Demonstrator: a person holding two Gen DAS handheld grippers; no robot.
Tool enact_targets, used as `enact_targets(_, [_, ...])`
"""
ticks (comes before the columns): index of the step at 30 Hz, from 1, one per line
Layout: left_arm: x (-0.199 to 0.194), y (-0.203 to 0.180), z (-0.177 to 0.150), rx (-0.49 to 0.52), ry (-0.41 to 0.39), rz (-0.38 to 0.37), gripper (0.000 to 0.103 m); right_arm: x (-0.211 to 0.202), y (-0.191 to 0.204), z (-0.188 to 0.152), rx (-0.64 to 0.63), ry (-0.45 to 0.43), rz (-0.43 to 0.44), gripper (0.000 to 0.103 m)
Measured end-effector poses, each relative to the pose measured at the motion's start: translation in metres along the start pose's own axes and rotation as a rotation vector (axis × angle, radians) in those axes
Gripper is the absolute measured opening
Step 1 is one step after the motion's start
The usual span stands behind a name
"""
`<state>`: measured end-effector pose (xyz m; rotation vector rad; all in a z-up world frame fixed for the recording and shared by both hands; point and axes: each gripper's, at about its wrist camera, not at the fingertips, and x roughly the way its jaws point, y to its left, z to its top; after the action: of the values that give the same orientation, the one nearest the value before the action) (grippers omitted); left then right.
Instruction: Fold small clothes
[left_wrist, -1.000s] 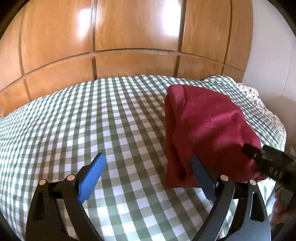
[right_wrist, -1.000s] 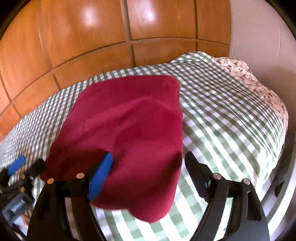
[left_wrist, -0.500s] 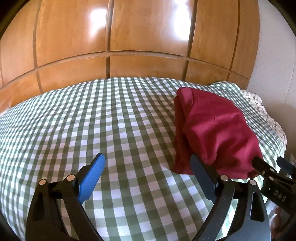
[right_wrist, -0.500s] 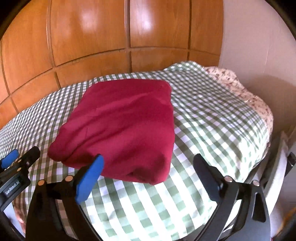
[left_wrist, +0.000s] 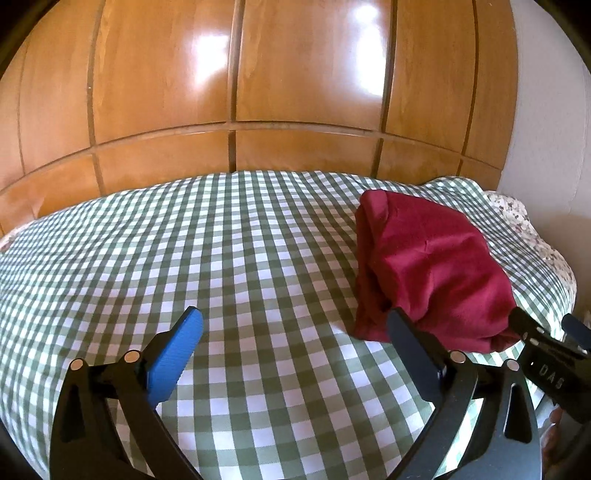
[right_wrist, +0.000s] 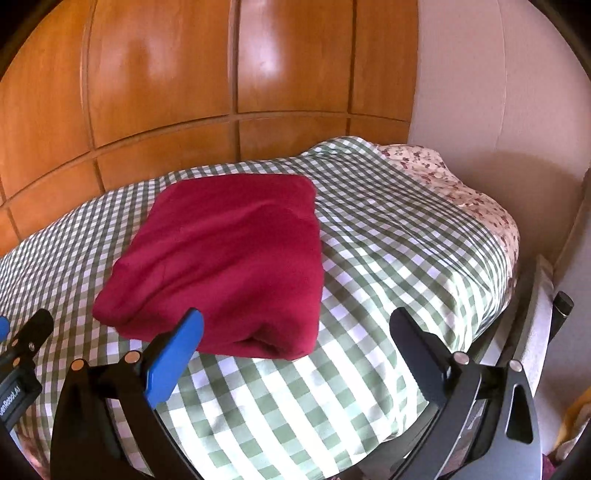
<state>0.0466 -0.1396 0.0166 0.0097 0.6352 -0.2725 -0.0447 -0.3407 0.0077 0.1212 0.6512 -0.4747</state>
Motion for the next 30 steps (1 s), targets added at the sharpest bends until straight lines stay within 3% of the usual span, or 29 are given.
enact_targets(30, [0.000, -0.012, 0.000, 0.039, 0.010, 0.008, 0.099, 0.007, -0.002, -0.006, 0.014, -0.005, 0.029, 0.101])
